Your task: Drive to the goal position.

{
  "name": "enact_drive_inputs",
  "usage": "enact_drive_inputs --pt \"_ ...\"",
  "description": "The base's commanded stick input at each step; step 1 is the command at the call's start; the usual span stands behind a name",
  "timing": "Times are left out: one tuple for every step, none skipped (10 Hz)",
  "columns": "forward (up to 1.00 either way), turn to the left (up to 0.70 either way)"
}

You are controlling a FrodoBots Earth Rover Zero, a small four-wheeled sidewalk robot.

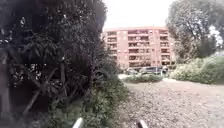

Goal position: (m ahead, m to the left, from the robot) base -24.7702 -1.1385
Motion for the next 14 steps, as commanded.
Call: enact_drive_inputs --pt "0.00 0.00" --pt "0.00 0.00" --pt "0.00 0.00" --pt "0.00 0.00" --pt "0.00 -0.04" --pt "0.00 -0.35" --pt "0.00 -0.70" --pt "0.00 -0.70" --pt "0.00 -0.70" --pt "0.00 -0.70" --pt "0.00 -0.70" --pt "0.00 -0.70" --pt "0.00 -0.70" --pt "0.00 -0.70"
